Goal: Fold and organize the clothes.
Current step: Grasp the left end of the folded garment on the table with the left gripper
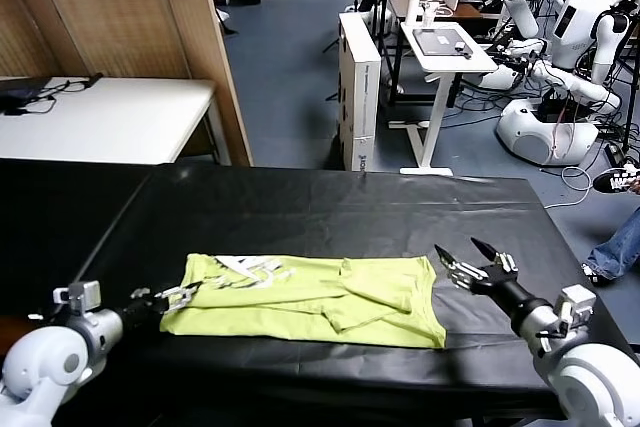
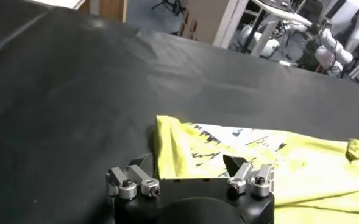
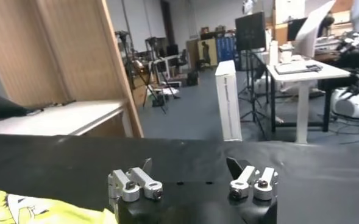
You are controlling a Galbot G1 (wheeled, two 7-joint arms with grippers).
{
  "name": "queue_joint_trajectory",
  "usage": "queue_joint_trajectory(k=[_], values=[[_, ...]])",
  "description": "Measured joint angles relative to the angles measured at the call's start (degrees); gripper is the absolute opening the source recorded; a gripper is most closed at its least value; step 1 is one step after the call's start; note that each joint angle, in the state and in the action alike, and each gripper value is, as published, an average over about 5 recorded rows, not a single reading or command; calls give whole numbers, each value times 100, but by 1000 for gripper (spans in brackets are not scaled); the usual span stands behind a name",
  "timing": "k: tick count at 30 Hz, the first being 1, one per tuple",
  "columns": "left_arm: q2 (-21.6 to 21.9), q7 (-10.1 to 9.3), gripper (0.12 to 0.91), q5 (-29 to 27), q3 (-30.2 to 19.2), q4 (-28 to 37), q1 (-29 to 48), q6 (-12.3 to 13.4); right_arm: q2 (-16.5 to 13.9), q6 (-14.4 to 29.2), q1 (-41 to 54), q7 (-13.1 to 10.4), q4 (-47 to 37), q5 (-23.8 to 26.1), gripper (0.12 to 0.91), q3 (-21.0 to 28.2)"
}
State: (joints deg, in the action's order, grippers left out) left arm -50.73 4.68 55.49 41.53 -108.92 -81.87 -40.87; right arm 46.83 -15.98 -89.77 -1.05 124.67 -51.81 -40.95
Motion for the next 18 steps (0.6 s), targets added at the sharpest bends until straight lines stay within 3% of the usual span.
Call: queue_joint_trajectory(k=[5, 18], values=[[-58, 77, 907, -42, -3, 85, 15, 10, 22, -16, 7, -1, 27, 29, 907, 10], [-250, 10, 904, 266, -113, 90, 14, -90, 44, -29, 169, -8, 6, 75, 907, 134]])
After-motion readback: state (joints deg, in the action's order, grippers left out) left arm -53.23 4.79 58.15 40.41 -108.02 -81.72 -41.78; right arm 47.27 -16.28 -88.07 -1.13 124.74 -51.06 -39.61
